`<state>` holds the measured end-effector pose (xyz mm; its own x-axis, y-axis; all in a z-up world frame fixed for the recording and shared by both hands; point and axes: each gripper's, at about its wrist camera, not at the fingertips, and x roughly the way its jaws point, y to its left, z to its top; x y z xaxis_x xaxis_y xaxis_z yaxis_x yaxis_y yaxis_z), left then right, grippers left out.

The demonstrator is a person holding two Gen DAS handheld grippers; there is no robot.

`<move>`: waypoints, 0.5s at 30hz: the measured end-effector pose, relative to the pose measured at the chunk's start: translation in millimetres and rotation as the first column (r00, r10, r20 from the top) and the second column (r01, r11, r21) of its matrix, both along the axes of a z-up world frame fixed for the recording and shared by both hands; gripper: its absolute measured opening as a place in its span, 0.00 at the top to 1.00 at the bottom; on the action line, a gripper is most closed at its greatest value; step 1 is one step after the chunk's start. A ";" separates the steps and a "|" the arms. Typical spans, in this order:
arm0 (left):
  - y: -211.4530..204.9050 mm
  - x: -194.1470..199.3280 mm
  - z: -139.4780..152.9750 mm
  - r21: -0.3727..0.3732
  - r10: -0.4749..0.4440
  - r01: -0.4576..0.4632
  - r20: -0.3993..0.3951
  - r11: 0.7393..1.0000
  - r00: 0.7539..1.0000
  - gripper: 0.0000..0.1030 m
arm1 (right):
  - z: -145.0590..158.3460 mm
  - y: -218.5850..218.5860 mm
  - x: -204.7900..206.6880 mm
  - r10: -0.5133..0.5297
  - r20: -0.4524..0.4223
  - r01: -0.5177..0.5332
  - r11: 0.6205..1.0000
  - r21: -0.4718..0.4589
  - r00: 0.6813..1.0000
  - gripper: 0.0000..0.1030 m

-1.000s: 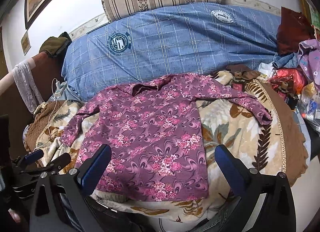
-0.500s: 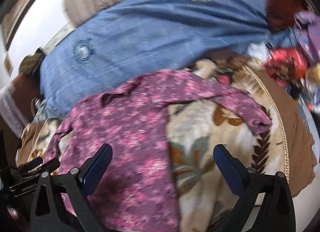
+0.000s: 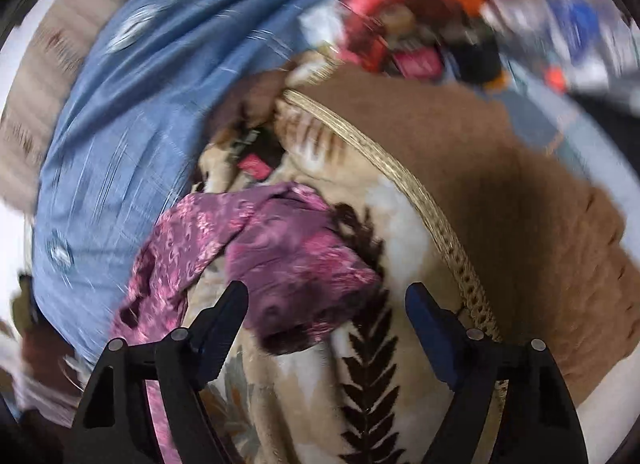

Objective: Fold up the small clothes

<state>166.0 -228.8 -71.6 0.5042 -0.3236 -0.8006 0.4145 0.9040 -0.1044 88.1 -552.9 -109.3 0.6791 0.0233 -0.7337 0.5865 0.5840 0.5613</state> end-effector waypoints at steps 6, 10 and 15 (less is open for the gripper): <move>-13.3 -9.0 0.1 0.017 -0.015 0.016 -0.006 1.000 1.000 0.00 | -32.6 -10.9 24.2 0.008 -0.006 -0.007 0.992 0.126 1.000 0.72; -5.7 -8.6 6.3 0.000 0.000 0.000 -0.005 1.000 1.000 0.00 | 19.0 6.5 19.3 0.012 0.064 -0.008 0.998 -0.066 0.998 0.93; 22.2 -2.3 18.5 -0.054 0.052 -0.052 -0.005 0.997 0.999 0.00 | 117.6 80.0 29.6 0.216 0.168 -0.134 0.907 -0.400 0.962 0.93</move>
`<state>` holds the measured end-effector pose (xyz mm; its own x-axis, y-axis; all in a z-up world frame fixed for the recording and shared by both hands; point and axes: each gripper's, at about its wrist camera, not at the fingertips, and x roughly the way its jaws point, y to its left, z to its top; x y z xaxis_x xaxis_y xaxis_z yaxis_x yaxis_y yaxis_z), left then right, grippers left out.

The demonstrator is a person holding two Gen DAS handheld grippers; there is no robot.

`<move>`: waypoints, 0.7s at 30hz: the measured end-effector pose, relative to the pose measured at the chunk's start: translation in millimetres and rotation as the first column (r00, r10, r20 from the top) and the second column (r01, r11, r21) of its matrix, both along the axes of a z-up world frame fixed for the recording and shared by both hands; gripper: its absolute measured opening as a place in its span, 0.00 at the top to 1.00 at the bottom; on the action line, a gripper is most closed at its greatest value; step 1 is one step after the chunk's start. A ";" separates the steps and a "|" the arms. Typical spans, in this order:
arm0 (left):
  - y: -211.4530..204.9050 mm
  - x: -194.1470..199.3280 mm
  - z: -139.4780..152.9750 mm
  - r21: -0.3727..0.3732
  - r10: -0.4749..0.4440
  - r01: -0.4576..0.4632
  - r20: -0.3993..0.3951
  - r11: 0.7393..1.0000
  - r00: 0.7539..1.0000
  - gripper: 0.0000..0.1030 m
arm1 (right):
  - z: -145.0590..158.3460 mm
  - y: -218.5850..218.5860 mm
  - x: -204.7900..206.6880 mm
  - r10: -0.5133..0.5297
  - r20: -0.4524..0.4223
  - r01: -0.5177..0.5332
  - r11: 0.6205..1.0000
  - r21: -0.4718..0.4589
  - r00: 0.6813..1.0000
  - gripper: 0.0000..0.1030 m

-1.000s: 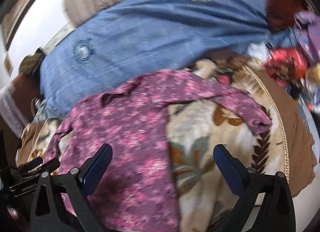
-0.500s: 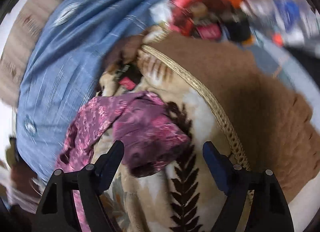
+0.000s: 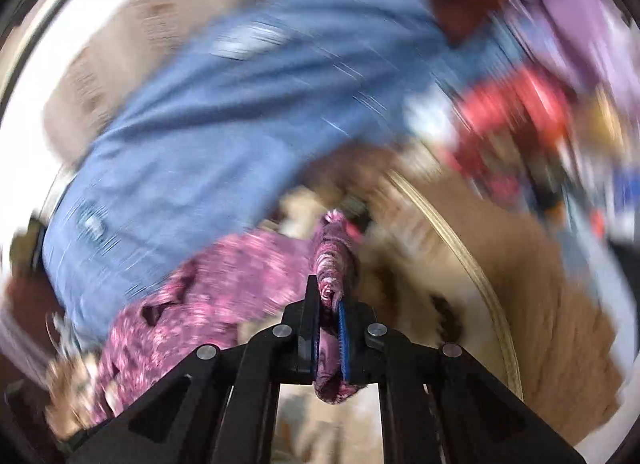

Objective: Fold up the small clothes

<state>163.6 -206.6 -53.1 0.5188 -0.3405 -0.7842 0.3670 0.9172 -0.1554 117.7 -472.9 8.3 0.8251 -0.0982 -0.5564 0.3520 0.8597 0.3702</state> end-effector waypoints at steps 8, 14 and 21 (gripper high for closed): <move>110.4 15.7 1.6 -0.061 0.201 -0.201 -0.005 0.978 0.980 0.00 | 35.5 214.8 50.1 0.518 -0.074 -0.500 0.766 -0.404 0.852 0.93; 199.9 28.4 -40.3 -0.046 0.348 -0.352 -0.084 0.935 0.934 0.00 | -75.5 315.4 75.0 0.670 -0.287 -0.729 0.641 -0.242 0.685 0.93; 199.3 25.9 -63.2 -0.087 0.274 -0.285 -0.120 0.955 0.954 0.00 | -97.9 284.0 70.3 0.654 -0.256 -0.676 0.737 0.004 0.712 0.37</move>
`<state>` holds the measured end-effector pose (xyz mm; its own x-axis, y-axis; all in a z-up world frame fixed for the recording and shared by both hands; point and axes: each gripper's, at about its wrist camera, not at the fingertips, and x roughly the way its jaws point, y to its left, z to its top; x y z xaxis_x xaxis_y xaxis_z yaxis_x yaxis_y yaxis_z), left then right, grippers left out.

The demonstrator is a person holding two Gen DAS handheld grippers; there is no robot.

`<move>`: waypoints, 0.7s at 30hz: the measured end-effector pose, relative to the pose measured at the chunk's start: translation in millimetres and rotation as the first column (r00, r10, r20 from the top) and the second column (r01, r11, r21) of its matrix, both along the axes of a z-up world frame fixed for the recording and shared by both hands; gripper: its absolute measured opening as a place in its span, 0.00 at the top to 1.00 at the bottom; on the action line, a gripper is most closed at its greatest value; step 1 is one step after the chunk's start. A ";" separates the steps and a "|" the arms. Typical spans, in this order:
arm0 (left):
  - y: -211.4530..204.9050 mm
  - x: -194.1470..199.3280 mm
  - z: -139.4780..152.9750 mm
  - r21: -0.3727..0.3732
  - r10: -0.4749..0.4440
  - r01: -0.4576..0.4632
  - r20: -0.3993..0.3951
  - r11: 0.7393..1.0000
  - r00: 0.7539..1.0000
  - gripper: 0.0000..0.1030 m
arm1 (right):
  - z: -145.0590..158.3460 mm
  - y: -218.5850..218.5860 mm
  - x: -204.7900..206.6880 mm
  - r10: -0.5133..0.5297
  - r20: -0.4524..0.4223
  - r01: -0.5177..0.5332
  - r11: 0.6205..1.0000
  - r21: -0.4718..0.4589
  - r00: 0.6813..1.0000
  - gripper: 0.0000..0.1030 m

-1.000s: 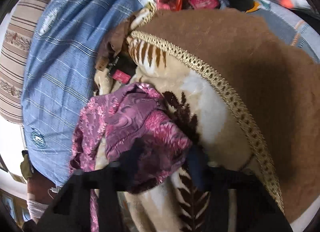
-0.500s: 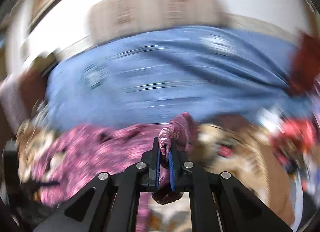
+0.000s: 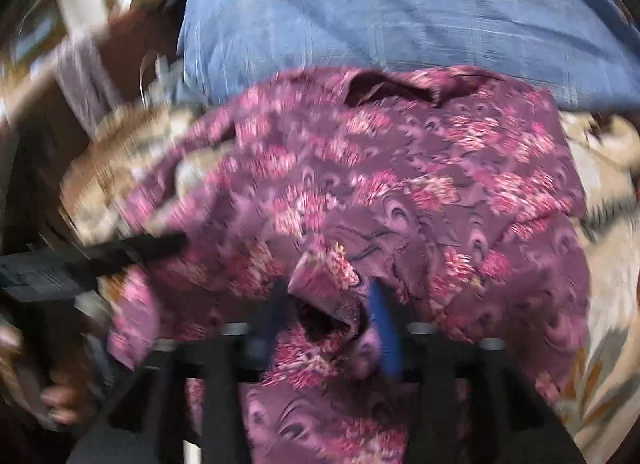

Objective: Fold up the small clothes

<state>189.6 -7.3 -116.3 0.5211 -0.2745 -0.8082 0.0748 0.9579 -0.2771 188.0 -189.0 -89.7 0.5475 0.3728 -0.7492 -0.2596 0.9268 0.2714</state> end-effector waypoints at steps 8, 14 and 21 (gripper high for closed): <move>-66.9 -3.2 22.4 0.044 -0.272 0.269 0.117 0.962 0.955 0.00 | 35.9 -83.8 33.4 -0.210 -0.027 0.211 0.969 0.129 0.977 0.27; -120.9 -10.0 -19.8 0.098 -0.452 0.445 0.066 0.890 0.889 0.01 | -4.5 -112.7 101.5 -0.295 -0.206 0.327 0.934 0.145 0.933 0.44; -104.9 -6.1 -33.2 0.084 -0.407 0.402 0.052 0.912 0.912 0.90 | -29.7 -114.9 132.1 -0.343 -0.275 0.375 0.924 0.072 0.898 0.88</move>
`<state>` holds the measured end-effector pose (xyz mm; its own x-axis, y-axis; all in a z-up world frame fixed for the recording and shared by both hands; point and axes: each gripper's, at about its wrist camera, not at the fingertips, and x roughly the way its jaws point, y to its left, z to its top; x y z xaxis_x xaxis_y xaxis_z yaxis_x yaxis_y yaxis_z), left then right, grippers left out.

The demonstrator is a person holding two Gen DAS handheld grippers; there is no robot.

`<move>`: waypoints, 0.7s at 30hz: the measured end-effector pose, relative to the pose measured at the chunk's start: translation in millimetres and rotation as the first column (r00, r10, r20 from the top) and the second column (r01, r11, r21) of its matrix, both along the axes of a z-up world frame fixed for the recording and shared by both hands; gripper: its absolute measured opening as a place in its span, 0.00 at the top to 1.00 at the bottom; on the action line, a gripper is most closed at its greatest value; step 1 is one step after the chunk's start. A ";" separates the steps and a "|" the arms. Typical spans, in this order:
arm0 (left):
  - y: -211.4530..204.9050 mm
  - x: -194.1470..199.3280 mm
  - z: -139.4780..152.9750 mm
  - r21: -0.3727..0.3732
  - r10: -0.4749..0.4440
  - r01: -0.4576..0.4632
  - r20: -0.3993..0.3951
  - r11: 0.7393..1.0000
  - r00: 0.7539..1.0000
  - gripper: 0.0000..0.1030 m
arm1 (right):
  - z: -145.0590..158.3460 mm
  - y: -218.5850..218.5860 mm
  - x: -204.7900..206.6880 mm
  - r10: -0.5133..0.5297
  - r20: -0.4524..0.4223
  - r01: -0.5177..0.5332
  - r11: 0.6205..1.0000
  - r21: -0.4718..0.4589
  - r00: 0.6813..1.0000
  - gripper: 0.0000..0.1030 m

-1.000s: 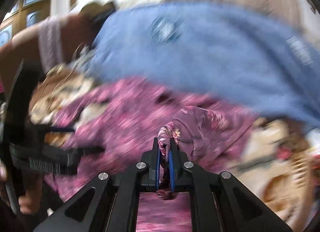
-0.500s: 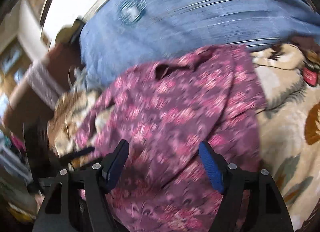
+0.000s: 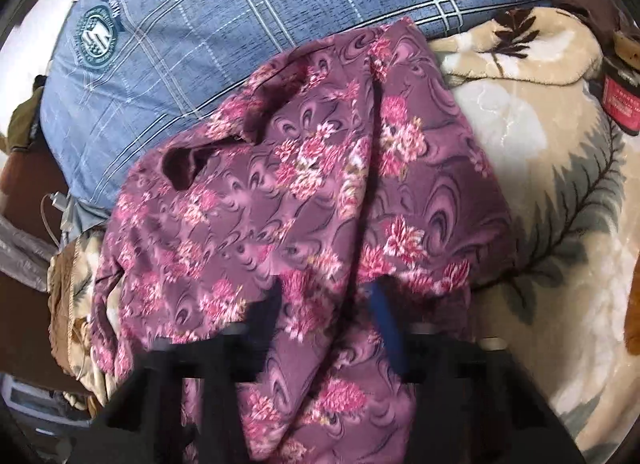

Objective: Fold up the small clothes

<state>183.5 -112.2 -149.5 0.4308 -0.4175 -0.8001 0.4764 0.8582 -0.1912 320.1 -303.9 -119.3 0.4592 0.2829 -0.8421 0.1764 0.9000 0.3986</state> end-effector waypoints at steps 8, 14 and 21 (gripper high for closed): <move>116.6 11.4 35.7 -0.534 0.049 -0.183 -0.256 0.825 0.966 0.96 | 65.2 62.0 16.6 0.183 0.131 -0.179 0.983 -0.045 0.974 0.98; 170.2 17.5 -14.0 -0.565 0.102 -0.377 -0.458 0.734 0.883 0.96 | 38.4 177.5 64.8 0.394 0.028 -0.388 0.913 -0.129 0.919 0.92; 197.8 9.2 2.1 -0.493 0.264 -0.434 -0.377 0.754 0.888 0.27 | 10.7 201.5 58.6 0.415 -0.006 -0.415 0.908 -0.055 0.910 0.50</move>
<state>192.7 85.6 -147.4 0.4406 -0.6821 -0.5836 0.0214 0.6580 -0.7528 378.7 -102.4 -108.7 0.3151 0.4039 -0.8588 -0.2201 0.9113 0.3479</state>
